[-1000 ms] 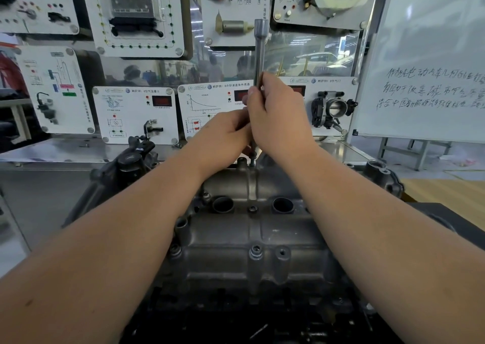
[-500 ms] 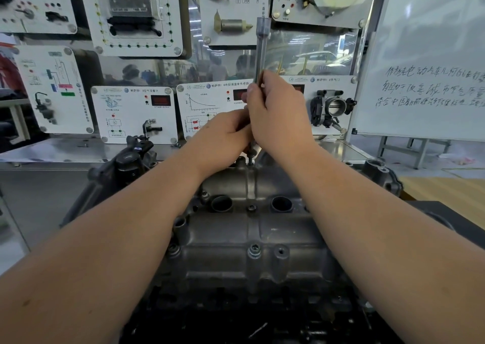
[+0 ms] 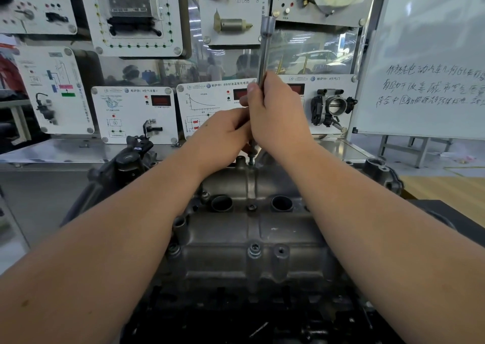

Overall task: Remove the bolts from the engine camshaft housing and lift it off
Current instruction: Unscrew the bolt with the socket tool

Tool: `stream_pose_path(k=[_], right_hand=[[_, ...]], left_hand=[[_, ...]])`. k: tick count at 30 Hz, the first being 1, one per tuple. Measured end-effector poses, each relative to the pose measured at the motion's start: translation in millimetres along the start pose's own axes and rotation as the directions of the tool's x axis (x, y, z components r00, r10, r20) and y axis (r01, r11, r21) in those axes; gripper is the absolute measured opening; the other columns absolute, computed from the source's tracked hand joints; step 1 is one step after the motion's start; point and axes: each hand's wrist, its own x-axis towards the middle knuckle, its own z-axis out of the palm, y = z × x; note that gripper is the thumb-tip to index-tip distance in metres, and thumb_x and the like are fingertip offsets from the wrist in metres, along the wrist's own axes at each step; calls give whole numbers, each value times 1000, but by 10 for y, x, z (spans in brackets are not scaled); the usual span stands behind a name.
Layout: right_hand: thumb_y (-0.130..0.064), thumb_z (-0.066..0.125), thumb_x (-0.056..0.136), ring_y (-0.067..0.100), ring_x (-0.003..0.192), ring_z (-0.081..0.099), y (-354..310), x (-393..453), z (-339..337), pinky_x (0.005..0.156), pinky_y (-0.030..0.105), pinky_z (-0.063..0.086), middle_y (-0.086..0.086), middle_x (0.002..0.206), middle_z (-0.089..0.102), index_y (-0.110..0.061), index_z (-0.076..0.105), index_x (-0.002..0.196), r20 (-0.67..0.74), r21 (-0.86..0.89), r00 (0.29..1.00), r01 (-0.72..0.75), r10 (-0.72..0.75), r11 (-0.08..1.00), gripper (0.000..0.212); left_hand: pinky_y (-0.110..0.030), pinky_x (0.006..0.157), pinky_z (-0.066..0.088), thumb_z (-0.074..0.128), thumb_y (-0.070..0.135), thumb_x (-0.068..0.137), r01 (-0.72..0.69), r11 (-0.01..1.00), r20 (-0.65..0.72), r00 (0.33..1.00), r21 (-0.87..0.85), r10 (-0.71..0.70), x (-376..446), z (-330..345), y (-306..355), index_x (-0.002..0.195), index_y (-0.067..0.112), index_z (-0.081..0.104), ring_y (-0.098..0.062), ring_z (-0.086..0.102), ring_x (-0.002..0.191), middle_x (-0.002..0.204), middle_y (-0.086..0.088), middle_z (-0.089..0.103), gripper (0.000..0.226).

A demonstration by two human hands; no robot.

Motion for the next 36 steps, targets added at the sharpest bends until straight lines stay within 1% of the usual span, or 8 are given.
stream_pose_path(k=[3,8,13,17,24,28,31,36], right_hand=[[-29,48,104,12,72,56,14,-8,-4,58,14,40,-2,77,62,-11,55,97,-27,-27,999,33,-33,999,21],[-27,55,100,22,95,66,-24,-56,-31,82,36,53,-1,96,73,-21,55,136,-26,20,999,46,-46,999,36],[-21,45,103,21,80,63,5,-45,-25,59,23,45,2,88,69,-15,53,124,-19,-23,998,59,-60,998,23],[-26,47,104,19,74,62,-24,-60,-26,58,28,45,2,82,67,-15,48,133,5,16,998,59,-59,998,32],[-29,46,105,23,81,62,-23,-54,-22,63,34,42,2,81,66,-18,43,96,18,-45,998,65,-64,997,14],[-26,40,106,26,94,67,-42,-52,-20,75,38,53,9,103,72,-8,46,127,58,-15,997,43,-42,999,28],[-28,44,105,16,82,64,-48,-62,-18,65,27,49,0,93,69,-9,42,141,36,26,998,43,-44,999,41],[-31,54,101,14,71,55,-31,-65,-38,62,31,38,-7,73,60,-14,60,105,-22,-37,995,97,-98,995,18]], left_hand=[[-28,67,53,51,21,103,0,1000,-16,1000,19,1,15,-17,-11,102,10,68,-14,75,78,85,-2,76,20],[-50,86,57,57,18,100,7,1000,-21,1000,1,-7,32,-23,-28,110,5,64,-21,75,79,95,-8,75,18],[-39,80,57,50,22,103,-13,1000,2,1000,-13,13,1,-3,-14,101,16,67,-20,73,85,89,-2,75,19],[-32,65,50,51,21,102,-12,1000,8,1000,24,12,5,-25,-16,100,18,68,-15,73,84,87,2,76,18],[-44,80,56,56,16,97,-24,999,-20,999,40,25,6,-25,-8,104,18,67,-18,71,82,90,-3,75,13],[-46,81,55,53,21,100,6,999,5,1000,31,-7,-3,-18,0,100,19,68,-22,70,92,93,-3,76,15],[-51,79,57,56,19,96,-3,998,8,1000,65,2,0,-33,2,95,20,69,-23,71,85,86,-2,76,14],[-51,85,57,60,31,78,-4,1000,15,1000,18,4,-4,-37,30,99,15,70,-23,73,84,86,-5,76,28]])
